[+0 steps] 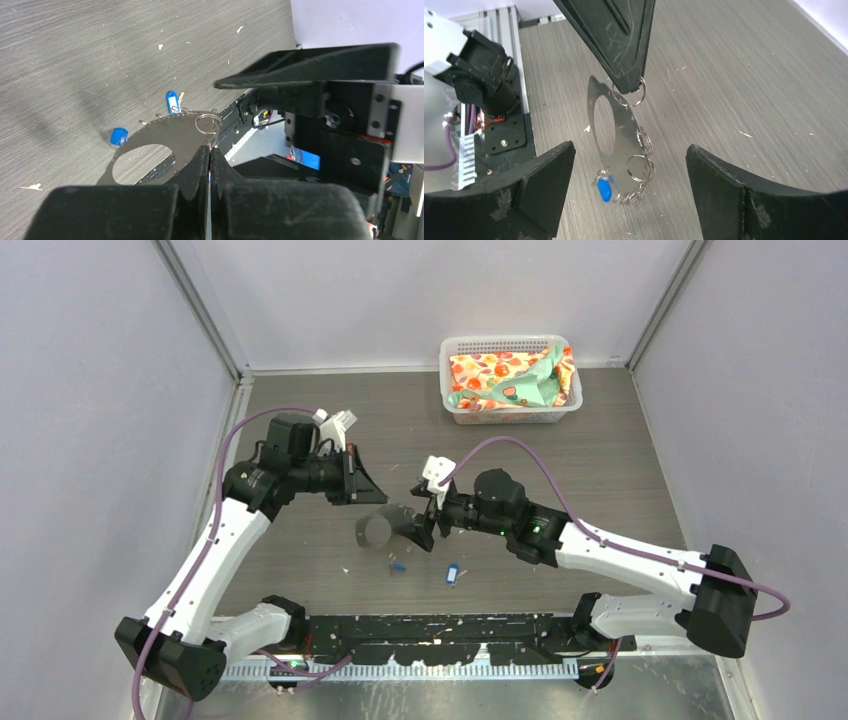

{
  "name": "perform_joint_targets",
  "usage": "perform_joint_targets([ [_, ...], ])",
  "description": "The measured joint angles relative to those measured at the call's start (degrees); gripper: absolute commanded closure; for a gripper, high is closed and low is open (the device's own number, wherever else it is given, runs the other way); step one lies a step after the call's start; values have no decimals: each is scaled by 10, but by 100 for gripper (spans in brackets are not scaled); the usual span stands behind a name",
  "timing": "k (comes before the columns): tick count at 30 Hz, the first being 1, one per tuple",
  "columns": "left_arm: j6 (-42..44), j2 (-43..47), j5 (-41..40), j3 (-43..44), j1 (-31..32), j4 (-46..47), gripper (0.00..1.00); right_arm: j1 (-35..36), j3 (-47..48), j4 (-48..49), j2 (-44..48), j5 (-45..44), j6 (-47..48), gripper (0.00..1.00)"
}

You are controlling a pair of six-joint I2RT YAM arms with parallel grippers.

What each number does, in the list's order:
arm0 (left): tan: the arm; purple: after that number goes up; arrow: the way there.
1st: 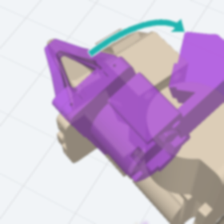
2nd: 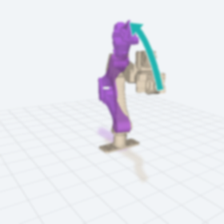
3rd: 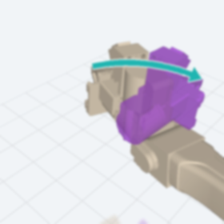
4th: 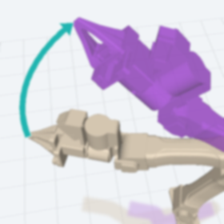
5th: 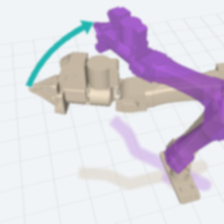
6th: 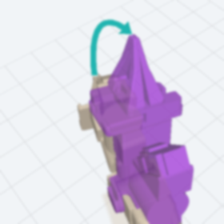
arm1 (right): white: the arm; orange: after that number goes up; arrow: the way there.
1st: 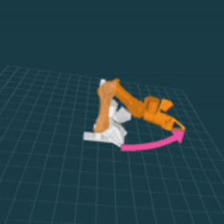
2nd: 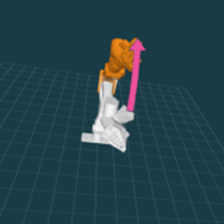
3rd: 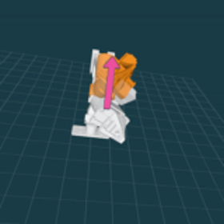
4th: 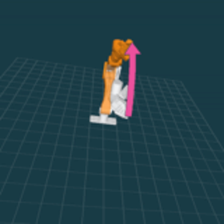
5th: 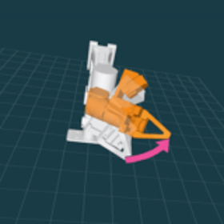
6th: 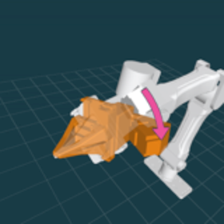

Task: Put the keys on the keyring
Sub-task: Adjust the keyring.

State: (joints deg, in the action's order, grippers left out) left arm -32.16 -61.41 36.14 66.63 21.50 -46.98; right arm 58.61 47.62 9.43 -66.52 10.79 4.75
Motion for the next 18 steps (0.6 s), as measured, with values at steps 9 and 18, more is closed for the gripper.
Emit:
perform_joint_targets([
  [9, 27, 7, 30, 0, 0, 0, 100, -5, 0, 6, -42, 61, 12, 34],
  [18, 43, 7, 38, 0, 0, -5, 100, -5, 0, 20, -65, 53, -6, 91],
])
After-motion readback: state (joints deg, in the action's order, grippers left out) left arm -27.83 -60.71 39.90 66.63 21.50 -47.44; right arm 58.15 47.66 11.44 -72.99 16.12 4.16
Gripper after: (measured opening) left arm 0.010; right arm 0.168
